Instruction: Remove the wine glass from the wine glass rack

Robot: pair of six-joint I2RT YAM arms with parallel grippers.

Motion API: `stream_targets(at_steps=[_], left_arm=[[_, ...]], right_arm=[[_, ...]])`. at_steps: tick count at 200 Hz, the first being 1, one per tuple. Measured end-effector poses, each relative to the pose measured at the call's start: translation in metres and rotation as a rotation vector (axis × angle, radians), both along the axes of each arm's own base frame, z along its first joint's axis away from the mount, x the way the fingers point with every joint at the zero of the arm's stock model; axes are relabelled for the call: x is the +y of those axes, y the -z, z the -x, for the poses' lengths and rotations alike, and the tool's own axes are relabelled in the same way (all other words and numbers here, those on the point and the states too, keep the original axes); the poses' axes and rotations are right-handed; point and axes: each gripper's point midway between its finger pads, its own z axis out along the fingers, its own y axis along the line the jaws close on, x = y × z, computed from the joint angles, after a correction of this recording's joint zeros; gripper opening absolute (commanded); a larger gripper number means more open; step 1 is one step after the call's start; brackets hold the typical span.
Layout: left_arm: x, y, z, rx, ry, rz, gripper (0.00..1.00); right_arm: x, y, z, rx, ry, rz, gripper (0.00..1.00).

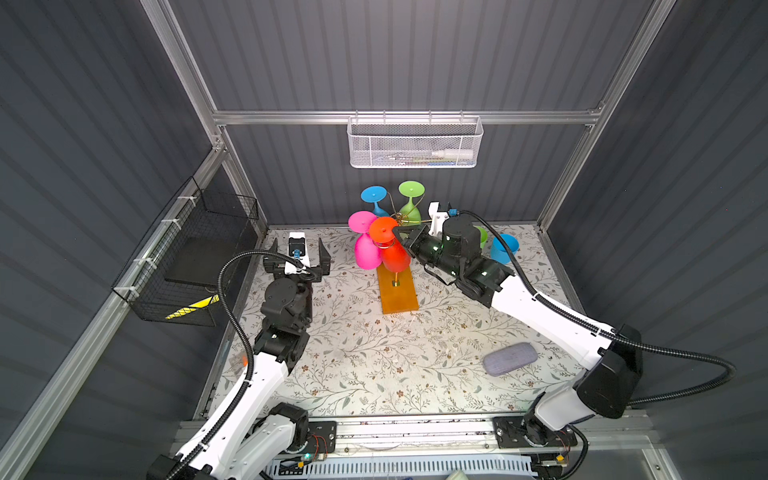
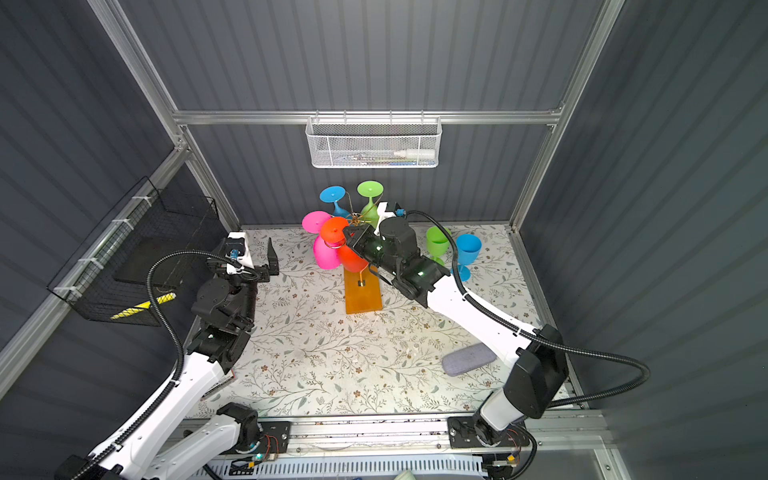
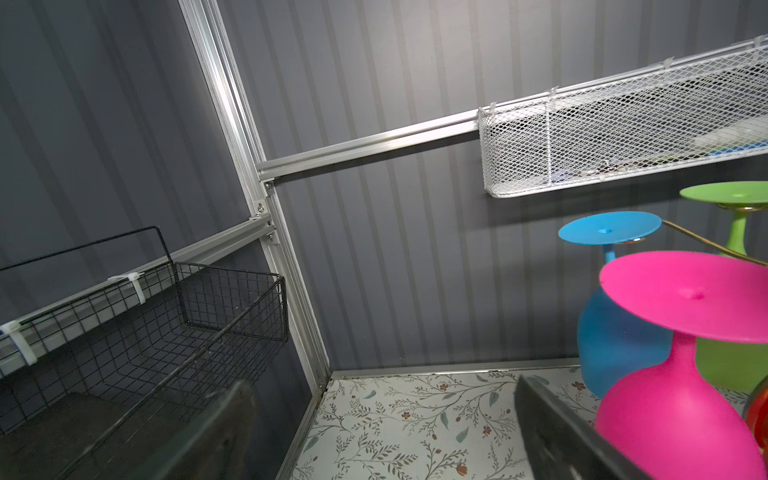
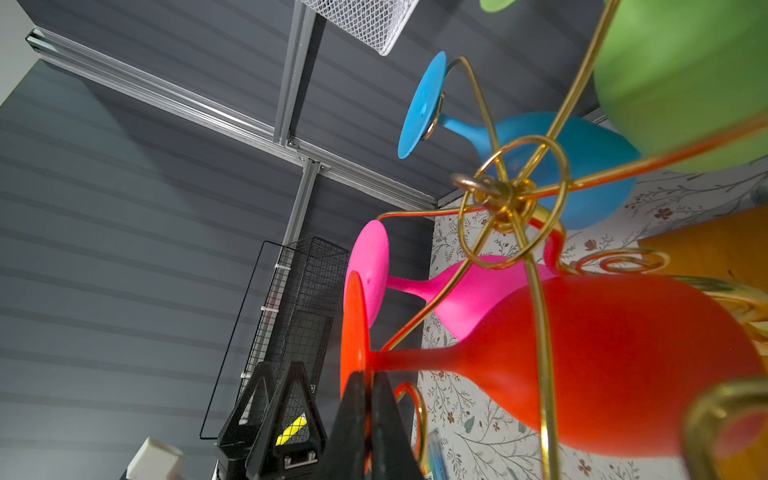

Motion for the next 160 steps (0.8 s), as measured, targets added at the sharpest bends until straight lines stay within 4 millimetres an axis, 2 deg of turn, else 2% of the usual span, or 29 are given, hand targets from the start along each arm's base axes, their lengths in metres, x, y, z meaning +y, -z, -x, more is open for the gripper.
stream_targets(at_steps=[59,120,160], left_arm=[[0.000,0.001,0.000,0.003,0.000,-0.001,1.00],[0.000,0.001,0.000,0.003,0.000,-0.001,1.00],[0.000,0.001,0.000,0.003,0.000,-0.001,0.99]], right_arm=[[-0.012,0.001,0.003,-0.001,0.040,-0.001,0.00],[-0.024,-0.006,0.011,-0.021,0.062,-0.021,0.00],[-0.030,-0.001,0.017,-0.018,0.061,-0.018,0.00]])
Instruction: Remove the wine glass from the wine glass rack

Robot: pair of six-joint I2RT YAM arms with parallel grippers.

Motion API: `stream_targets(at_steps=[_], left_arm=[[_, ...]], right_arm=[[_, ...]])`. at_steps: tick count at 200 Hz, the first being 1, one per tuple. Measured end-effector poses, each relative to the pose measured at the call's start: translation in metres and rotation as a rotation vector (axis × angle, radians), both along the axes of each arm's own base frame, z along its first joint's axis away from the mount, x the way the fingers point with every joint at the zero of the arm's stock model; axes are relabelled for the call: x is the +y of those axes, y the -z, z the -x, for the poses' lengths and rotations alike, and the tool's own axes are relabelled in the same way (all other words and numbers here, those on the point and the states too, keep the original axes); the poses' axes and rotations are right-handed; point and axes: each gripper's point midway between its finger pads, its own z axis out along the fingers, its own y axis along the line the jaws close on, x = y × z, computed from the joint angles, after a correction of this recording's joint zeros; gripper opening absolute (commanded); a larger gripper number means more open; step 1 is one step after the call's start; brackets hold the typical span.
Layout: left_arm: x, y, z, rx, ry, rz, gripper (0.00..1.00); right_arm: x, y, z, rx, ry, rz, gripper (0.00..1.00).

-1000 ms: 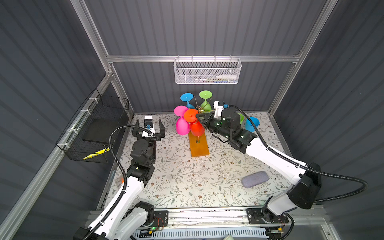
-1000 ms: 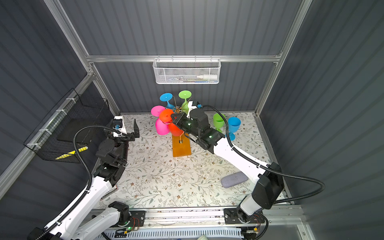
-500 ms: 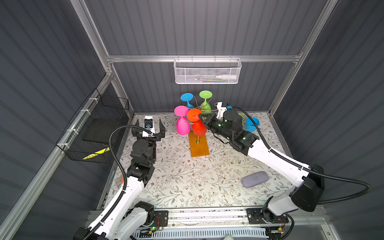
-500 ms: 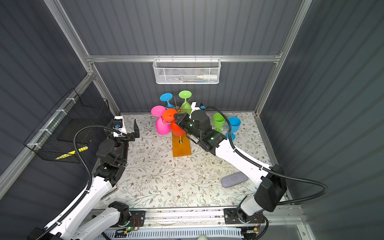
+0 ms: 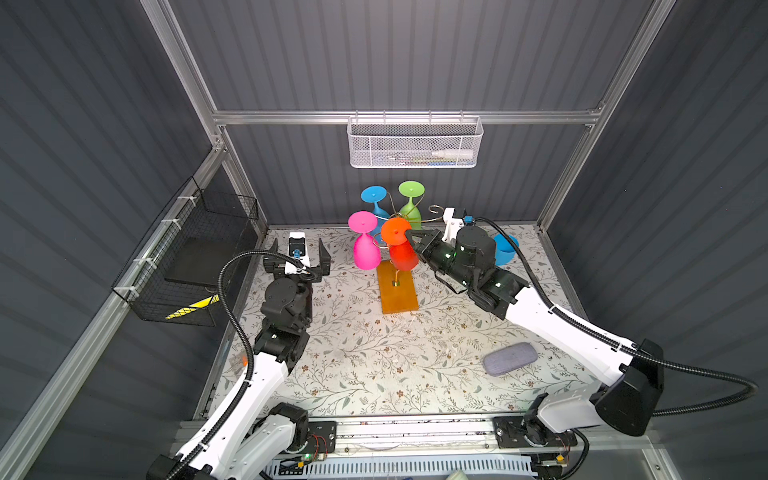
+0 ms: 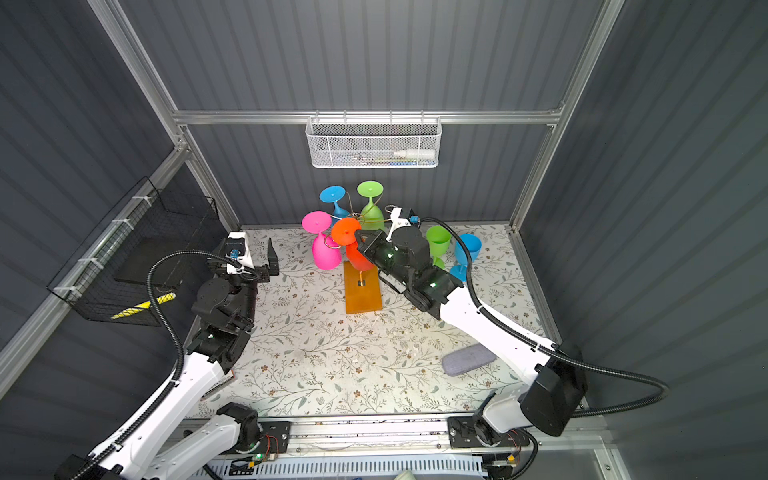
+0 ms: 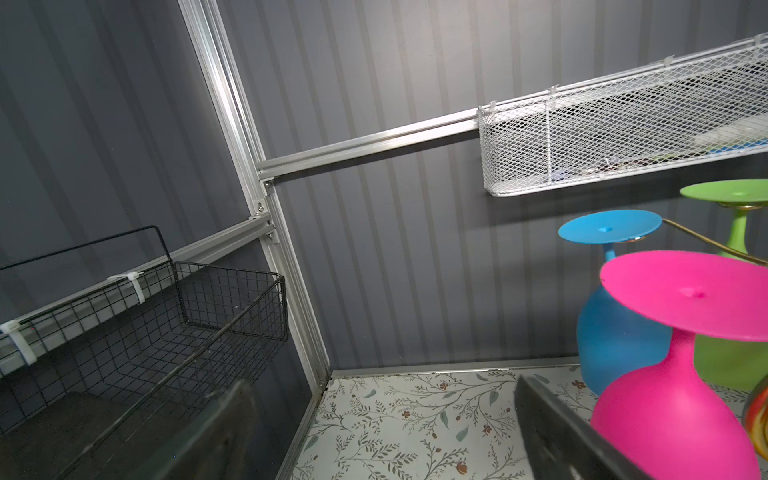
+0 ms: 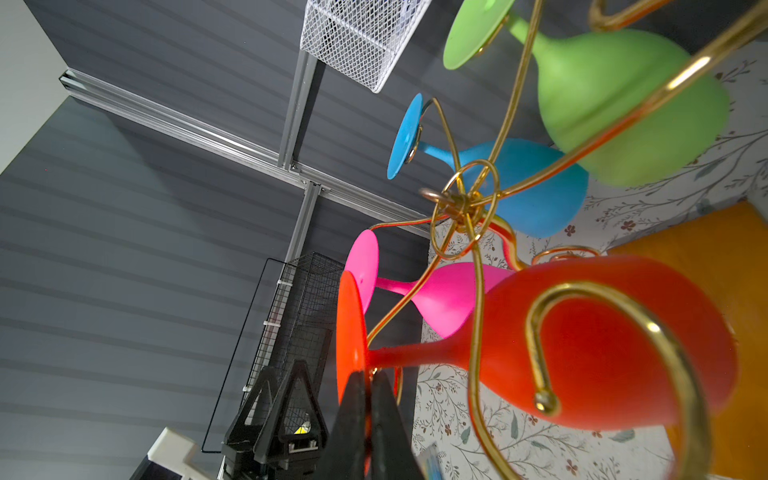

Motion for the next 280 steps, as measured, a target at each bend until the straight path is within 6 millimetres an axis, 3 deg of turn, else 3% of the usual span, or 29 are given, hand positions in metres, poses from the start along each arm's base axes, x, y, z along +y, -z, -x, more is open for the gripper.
stream_targets(at_steps=[50,98,145,170,197,232,280], left_arm=[[0.001,-0.002,0.002,-0.007,0.000,0.003,1.00],[0.001,-0.003,0.003,-0.011,0.002,0.016,0.99],[0.003,-0.004,0.007,-0.001,0.014,0.084,0.92],[-0.001,-0.021,0.010,-0.004,0.058,0.157,0.90],[-0.011,-0.058,0.018,-0.023,0.152,0.247,0.86],[-0.037,-0.106,0.029,-0.023,0.348,0.331,0.81],[-0.102,-0.111,0.027,0.120,0.702,0.370,0.75]], right_arm=[[-0.006,0.014,0.015,0.006,-0.021,0.017,0.00],[-0.011,0.014,0.041,-0.036,-0.072,0.055,0.00],[-0.048,0.019,0.067,-0.067,-0.044,0.127,0.00],[-0.073,0.006,0.074,-0.108,-0.014,0.153,0.00],[-0.094,-0.006,0.082,-0.156,0.008,0.221,0.00],[-0.107,-0.049,0.095,-0.271,0.007,0.297,0.00],[-0.120,-0.107,0.111,-0.449,0.015,0.362,0.00]])
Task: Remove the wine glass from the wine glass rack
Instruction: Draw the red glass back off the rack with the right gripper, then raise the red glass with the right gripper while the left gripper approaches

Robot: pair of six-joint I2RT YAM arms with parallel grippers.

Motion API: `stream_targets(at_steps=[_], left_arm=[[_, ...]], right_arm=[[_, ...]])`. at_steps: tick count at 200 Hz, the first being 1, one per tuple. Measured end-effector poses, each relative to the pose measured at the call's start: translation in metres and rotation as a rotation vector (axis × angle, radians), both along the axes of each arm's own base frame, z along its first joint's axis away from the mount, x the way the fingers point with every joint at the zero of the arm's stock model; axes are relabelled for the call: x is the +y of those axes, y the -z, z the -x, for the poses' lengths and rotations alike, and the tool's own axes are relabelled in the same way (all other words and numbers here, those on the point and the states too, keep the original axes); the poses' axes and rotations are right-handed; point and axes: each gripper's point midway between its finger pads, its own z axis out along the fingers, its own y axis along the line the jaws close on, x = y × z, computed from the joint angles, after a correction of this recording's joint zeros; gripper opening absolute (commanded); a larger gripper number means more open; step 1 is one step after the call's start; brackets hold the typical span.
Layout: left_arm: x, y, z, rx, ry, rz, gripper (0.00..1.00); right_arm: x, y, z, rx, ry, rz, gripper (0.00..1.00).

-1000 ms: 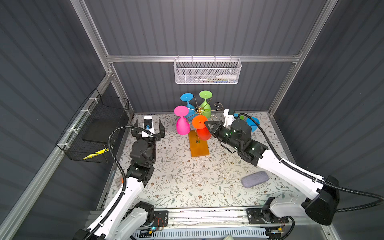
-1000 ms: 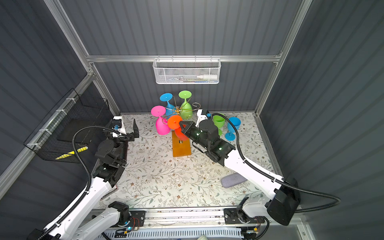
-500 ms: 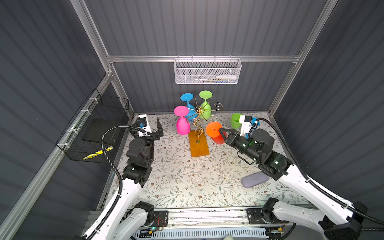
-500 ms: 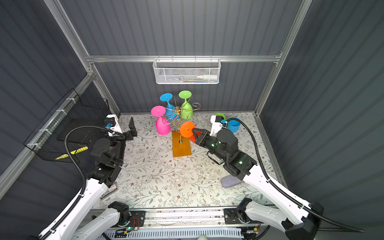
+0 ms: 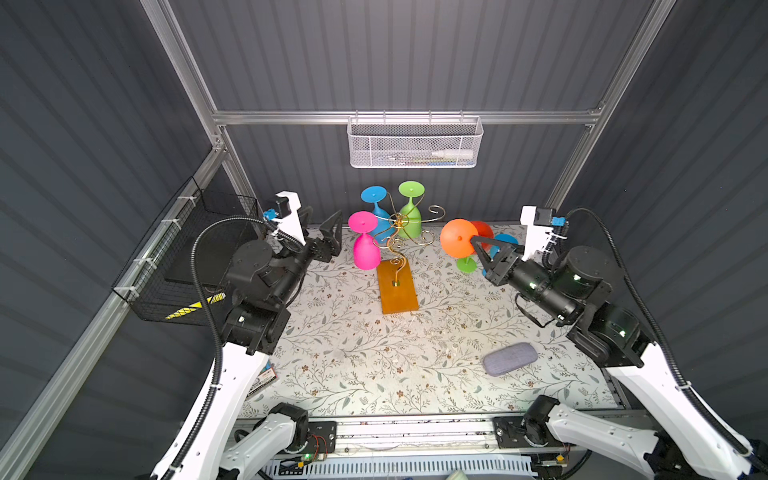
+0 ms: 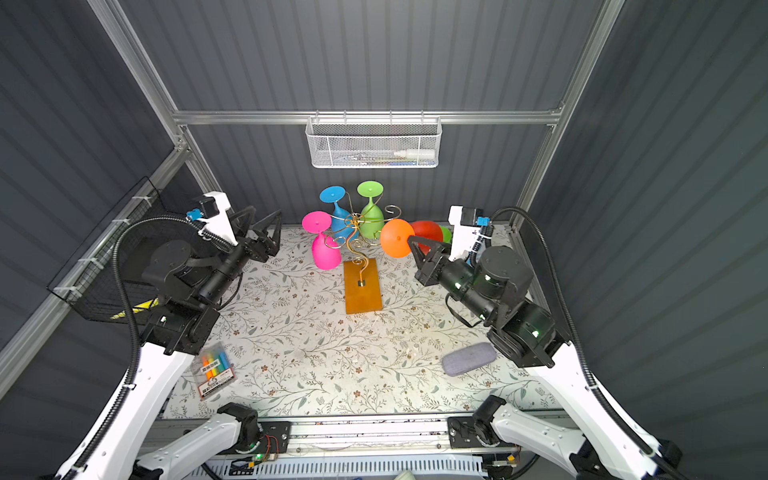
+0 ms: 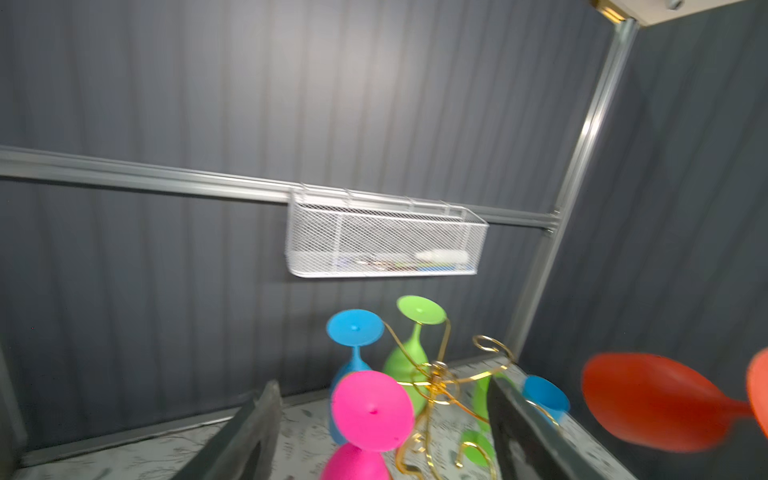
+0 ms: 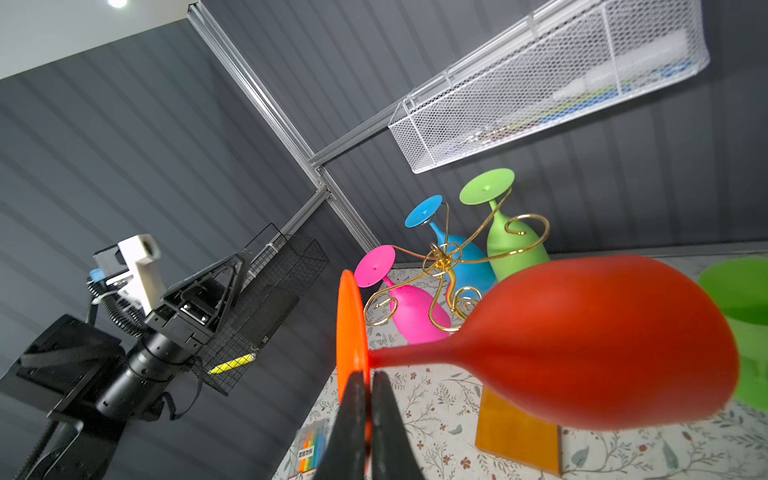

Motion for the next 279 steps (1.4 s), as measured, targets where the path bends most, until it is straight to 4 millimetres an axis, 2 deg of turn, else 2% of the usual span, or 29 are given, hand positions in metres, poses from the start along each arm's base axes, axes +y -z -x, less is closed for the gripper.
stream_targets(at_steps=[22,42,88,129,229,279], left_arm=[[-0.029,0.004,-0.004,0.044,0.172,0.000,0.73],[-0.046,0.010,-0.006,0.085,0.311,0.027,0.73],[-0.045,-0.005,-0.021,0.105,0.538,0.191,0.72],[-0.058,-0.012,-0.012,0.117,0.735,0.246,0.73],[-0.064,-0.021,0.009,0.122,0.850,0.239,0.73],[-0.078,-0.020,0.016,0.131,0.894,0.238,0.71]], right_arm=[[0.001,-0.018,0.004,-0.058,-0.019,0.026,0.00],[0.008,-0.029,0.004,-0.095,-0.047,0.052,0.00],[0.030,-0.035,-0.006,-0.137,-0.109,0.124,0.00],[0.049,-0.044,-0.021,-0.169,-0.153,0.175,0.00],[0.109,-0.033,-0.048,-0.157,-0.346,0.199,0.00],[0.125,-0.028,-0.053,-0.137,-0.404,0.168,0.00]])
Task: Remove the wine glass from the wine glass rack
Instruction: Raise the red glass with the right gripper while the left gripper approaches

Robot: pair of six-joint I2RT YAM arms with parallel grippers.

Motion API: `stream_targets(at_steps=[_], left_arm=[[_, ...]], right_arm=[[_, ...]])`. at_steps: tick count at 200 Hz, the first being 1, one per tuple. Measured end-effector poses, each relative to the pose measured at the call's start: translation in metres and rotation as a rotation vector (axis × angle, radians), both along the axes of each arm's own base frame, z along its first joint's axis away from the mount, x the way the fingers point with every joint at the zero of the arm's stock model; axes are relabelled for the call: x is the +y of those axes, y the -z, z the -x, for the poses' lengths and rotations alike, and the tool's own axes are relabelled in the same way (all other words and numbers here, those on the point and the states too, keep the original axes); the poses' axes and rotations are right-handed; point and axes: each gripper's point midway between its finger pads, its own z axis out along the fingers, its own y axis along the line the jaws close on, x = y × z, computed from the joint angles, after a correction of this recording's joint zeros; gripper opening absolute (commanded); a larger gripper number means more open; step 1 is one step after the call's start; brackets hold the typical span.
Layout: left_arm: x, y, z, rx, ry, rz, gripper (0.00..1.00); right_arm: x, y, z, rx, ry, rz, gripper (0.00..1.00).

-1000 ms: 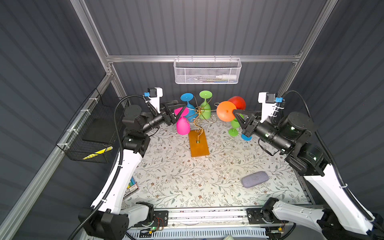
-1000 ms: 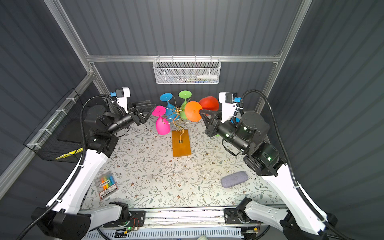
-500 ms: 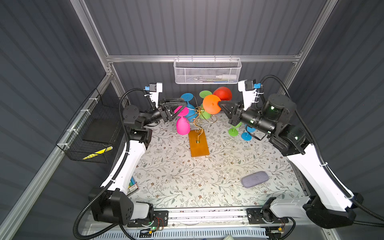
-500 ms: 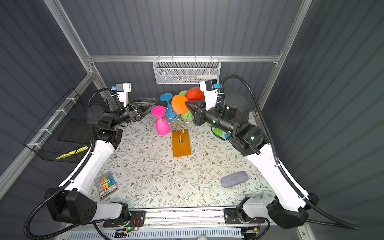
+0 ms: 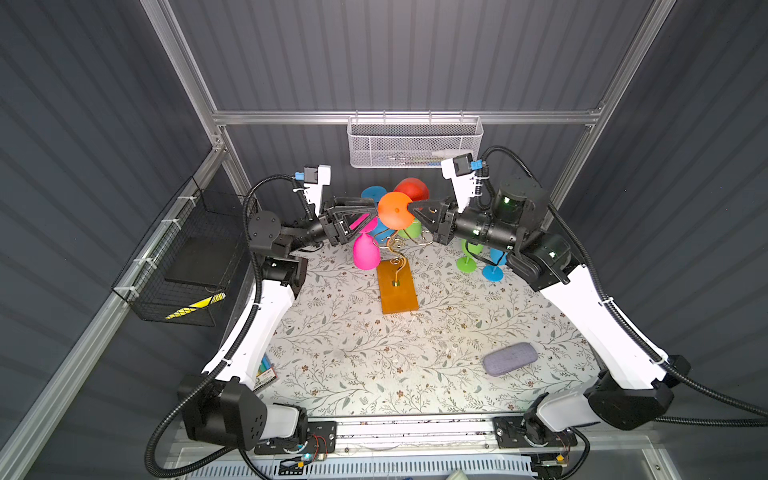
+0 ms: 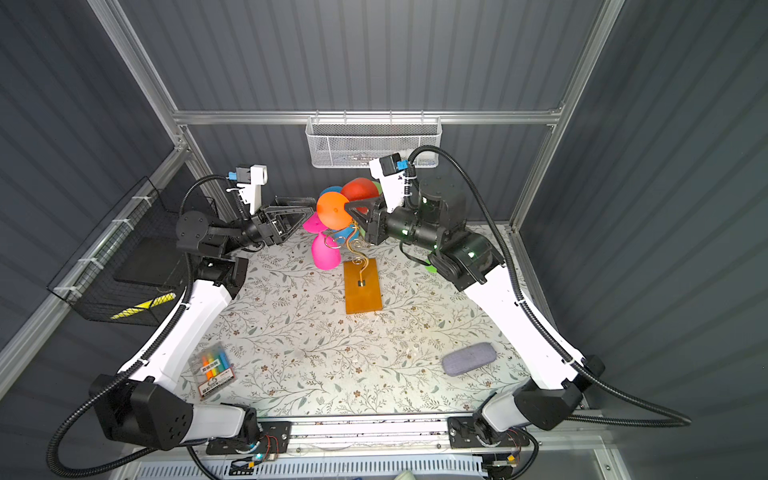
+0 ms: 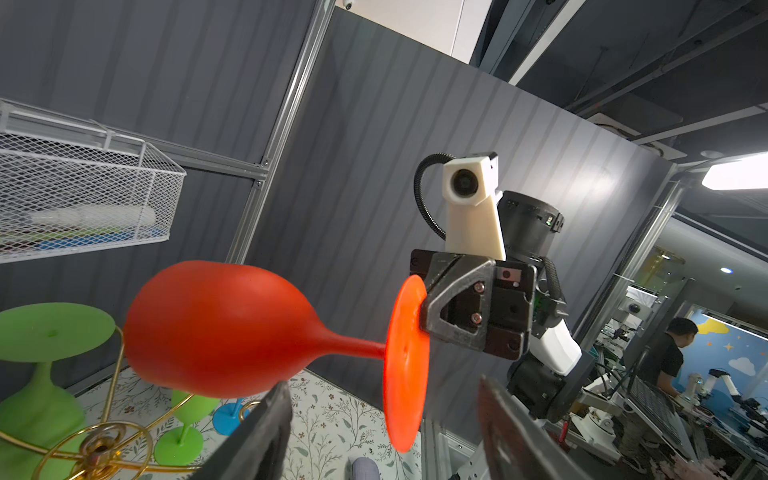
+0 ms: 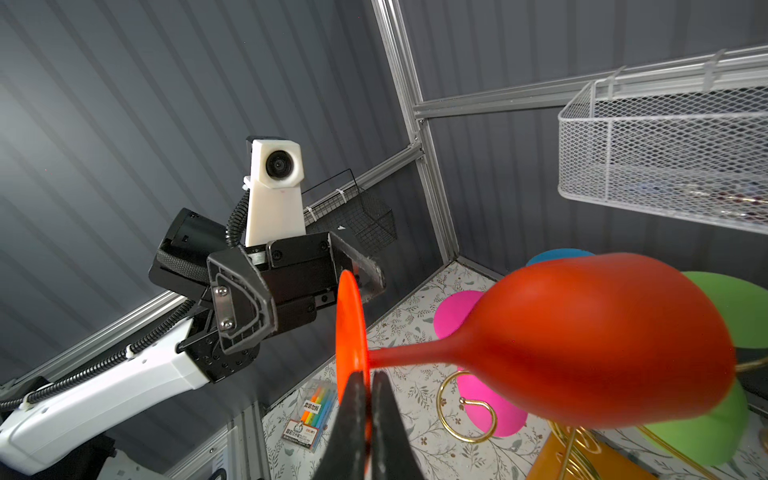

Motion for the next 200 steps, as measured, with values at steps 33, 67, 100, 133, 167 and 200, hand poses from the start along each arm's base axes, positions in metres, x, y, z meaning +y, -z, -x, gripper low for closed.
stream_targets(at_steps=[33,67,100,133,167,200], left_arm=[[-0.009,0.005,0.000,0.018,0.028,-0.005,0.63],[-0.014,0.011,-0.002,0.036,0.045,-0.012,0.53],[-0.016,0.011,0.000,0.038,0.058,-0.016,0.43],[-0.017,0.009,0.002,0.032,0.065,-0.017,0.32],[-0.017,0.003,0.005,0.014,0.073,-0.018,0.22],[-0.017,0.001,0.006,0.016,0.076,-0.018,0.06]], right_arm=[[0.005,-0.002,-0.002,0.005,-0.017,-0.013,0.00],[0.008,0.000,-0.005,0.014,-0.021,-0.017,0.00],[0.011,-0.004,-0.007,0.008,-0.025,-0.021,0.00],[0.012,-0.007,-0.006,0.003,-0.030,-0.025,0.00],[0.012,-0.005,-0.005,0.008,-0.032,-0.021,0.00],[0.014,-0.005,-0.003,0.010,-0.044,-0.020,0.00]])
